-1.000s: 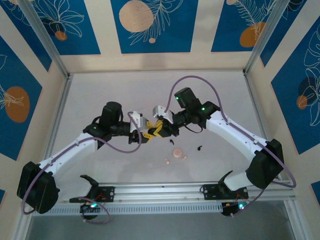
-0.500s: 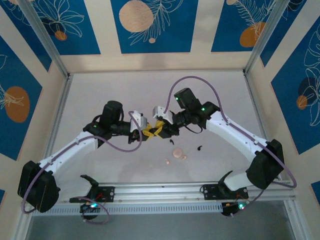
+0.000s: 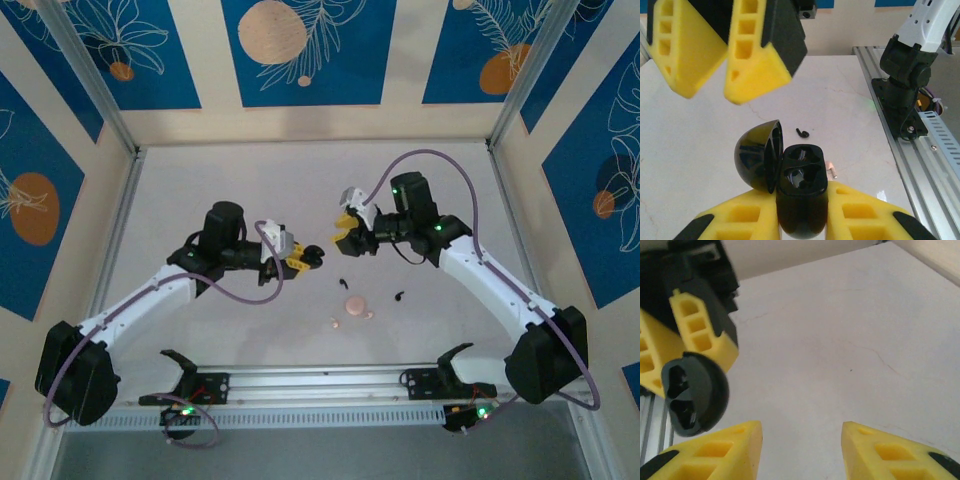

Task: Insert the wireless bluetooth earbuds into the charging case

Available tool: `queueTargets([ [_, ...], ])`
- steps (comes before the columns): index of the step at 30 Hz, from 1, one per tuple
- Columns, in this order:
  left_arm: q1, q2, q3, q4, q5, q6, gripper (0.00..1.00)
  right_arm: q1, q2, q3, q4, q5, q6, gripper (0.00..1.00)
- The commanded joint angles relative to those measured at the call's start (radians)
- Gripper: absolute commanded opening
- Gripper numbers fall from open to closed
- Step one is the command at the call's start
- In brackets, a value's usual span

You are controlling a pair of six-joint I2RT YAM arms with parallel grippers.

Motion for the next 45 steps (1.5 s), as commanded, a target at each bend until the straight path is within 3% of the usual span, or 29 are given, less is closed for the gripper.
queueTargets([
  [1, -0.002, -0.021, -0.048, 0.135, 0.029, -0.067, 0.21, -0.026, -0.048, -0.040, 0.081, -0.072, 0.084, 0.47],
  [10, -0.002, 0.043, -0.159, 0.498, -0.015, -0.271, 0.21, -0.048, -0.086, -0.105, 0.125, -0.163, 0.199, 0.49],
  [16, -0.003, 0.126, -0.212, 0.700, -0.083, -0.372, 0.20, -0.057, -0.052, -0.065, -0.015, 0.013, 0.438, 0.48],
  [18, -0.002, 0.146, -0.219, 0.713, -0.095, -0.379, 0.19, -0.079, -0.015, -0.024, -0.136, 0.112, 0.547, 0.48],
  [20, -0.002, 0.158, -0.224, 0.713, -0.099, -0.380, 0.19, -0.107, 0.033, 0.008, -0.229, 0.119, 0.611, 0.46],
  [22, -0.003, 0.167, -0.231, 0.714, -0.109, -0.376, 0.19, -0.102, 0.071, 0.025, -0.296, 0.117, 0.602, 0.45],
  [27, -0.002, 0.151, -0.232, 0.635, -0.148, -0.335, 0.19, -0.055, 0.217, 0.092, -0.432, 0.251, 0.587, 0.41],
  [38, -0.002, 0.167, -0.269, 0.639, -0.164, -0.341, 0.18, 0.067, 0.487, 0.238, -0.527, 0.377, 0.511, 0.40],
  [45, -0.002, 0.171, -0.273, 0.635, -0.162, -0.343, 0.18, 0.111, 0.579, 0.283, -0.559, 0.455, 0.495, 0.40],
])
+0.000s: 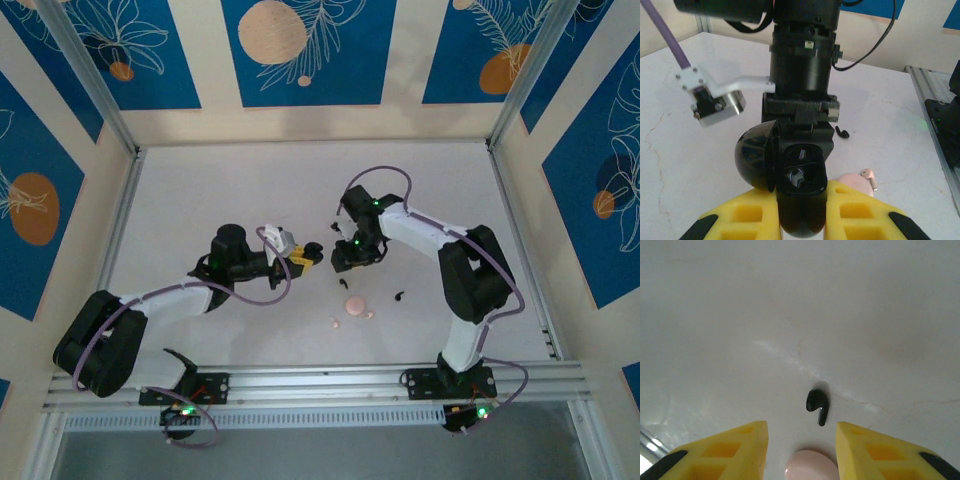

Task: Insert the wireless bluetooth earbuds into the charging case

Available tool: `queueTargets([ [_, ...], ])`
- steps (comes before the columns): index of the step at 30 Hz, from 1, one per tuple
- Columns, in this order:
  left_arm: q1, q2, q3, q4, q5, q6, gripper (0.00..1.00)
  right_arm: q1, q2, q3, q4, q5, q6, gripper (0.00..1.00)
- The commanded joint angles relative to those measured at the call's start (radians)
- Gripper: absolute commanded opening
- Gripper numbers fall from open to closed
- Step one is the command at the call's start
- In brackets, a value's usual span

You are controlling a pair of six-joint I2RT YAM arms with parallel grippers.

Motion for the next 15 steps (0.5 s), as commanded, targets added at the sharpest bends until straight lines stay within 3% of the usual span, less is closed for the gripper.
queueTargets([
  [1, -0.002, 0.007, -0.014, 0.011, 0.002, 0.000, 0.18, 0.014, 0.030, 0.035, -0.058, 0.051, -0.020, 0.40],
  [15, -0.002, -0.075, -0.028, -0.068, -0.034, 0.030, 0.19, 0.067, 0.136, 0.083, -0.061, 0.077, -0.039, 0.35],
])
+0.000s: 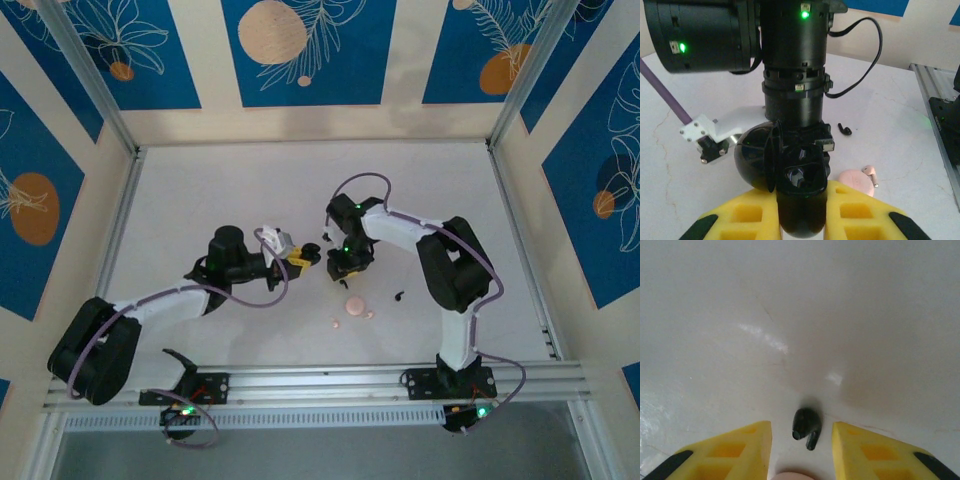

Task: Insert the wireless bluetooth earbuds into the charging case

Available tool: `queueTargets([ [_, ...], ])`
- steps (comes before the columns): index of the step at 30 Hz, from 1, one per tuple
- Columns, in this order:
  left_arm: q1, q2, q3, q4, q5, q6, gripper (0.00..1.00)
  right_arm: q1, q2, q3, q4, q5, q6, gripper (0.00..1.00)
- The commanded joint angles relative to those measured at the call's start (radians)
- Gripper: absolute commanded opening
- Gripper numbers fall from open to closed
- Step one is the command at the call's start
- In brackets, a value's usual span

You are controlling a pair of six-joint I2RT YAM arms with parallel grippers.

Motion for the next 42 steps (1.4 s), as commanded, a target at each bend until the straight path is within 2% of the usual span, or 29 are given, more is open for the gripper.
queueTargets([
  [1, -0.002, -0.029, -0.015, -0.029, -0.010, 0.020, 0.19, 0.011, 0.016, 0.026, -0.028, 0.016, -0.011, 0.34],
  [14, -0.003, -0.037, -0.027, -0.039, -0.021, 0.024, 0.19, 0.033, 0.057, 0.049, -0.053, 0.066, -0.007, 0.31],
  [21, -0.002, -0.037, -0.034, -0.045, -0.025, 0.028, 0.19, 0.036, 0.062, 0.047, -0.051, 0.081, -0.001, 0.25],
  [25, -0.002, -0.036, -0.034, -0.046, -0.025, 0.028, 0.19, 0.037, 0.062, 0.043, -0.050, 0.080, 0.004, 0.25],
  [28, -0.003, -0.038, -0.035, -0.045, -0.028, 0.029, 0.19, 0.039, 0.065, 0.036, -0.046, 0.081, 0.006, 0.29],
  [32, -0.003, -0.034, -0.037, -0.045, -0.026, 0.028, 0.19, 0.039, 0.063, 0.029, -0.035, 0.090, 0.010, 0.25],
  [37, -0.003, -0.028, -0.043, -0.034, -0.029, 0.020, 0.19, 0.041, 0.033, -0.006, -0.005, 0.097, 0.018, 0.19],
  [42, -0.002, -0.028, -0.049, -0.015, -0.054, 0.006, 0.19, 0.041, -0.035, -0.055, 0.055, 0.094, 0.036, 0.19],
])
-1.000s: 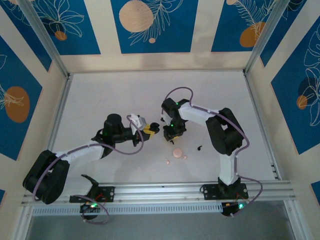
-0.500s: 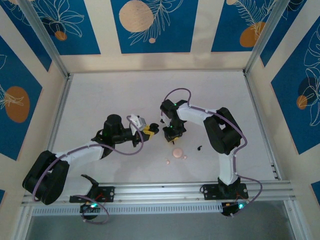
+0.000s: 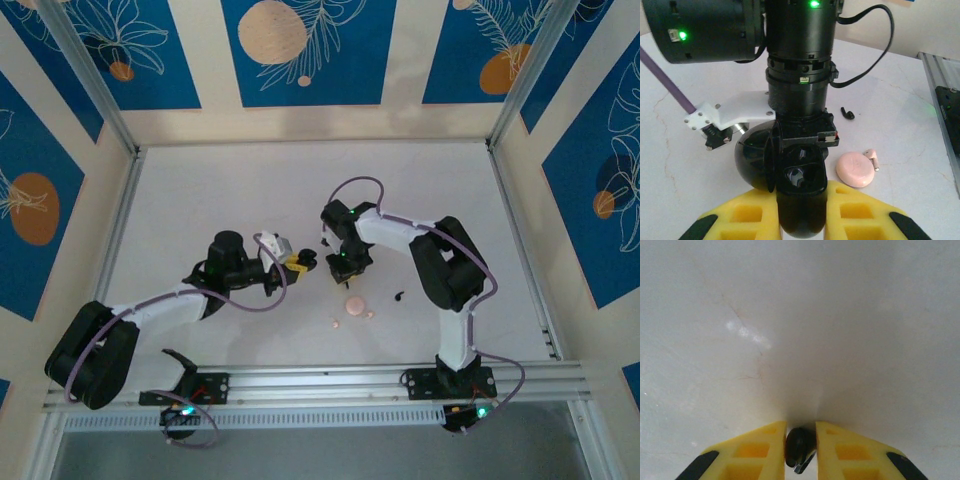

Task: Insert the wireless bluetooth earbuds into the charging case

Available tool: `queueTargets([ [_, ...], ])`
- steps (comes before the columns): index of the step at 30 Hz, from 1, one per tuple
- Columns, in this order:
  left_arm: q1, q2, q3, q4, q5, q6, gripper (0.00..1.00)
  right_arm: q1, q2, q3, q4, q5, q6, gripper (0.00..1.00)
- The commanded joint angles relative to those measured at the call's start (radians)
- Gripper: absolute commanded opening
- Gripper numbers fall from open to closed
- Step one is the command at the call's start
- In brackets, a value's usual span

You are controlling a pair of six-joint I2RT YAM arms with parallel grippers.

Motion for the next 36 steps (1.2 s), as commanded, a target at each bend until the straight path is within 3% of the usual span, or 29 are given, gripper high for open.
queueTargets([
  [1, -0.002, -0.008, -0.010, 0.028, -0.024, 0.001, 0.19, 0.009, -0.069, -0.048, 0.052, -0.002, 0.028, 0.19],
  [11, -0.005, 0.008, -0.023, 0.091, -0.079, -0.030, 0.18, -0.020, -0.273, -0.227, 0.272, -0.009, 0.090, 0.18],
  [25, -0.030, 0.077, -0.051, 0.290, -0.118, -0.102, 0.17, -0.153, -0.527, -0.485, 0.664, -0.249, 0.204, 0.17],
  [36, -0.052, 0.120, -0.047, 0.373, -0.119, -0.121, 0.17, -0.141, -0.710, -0.592, 0.918, -0.335, 0.169, 0.16],
])
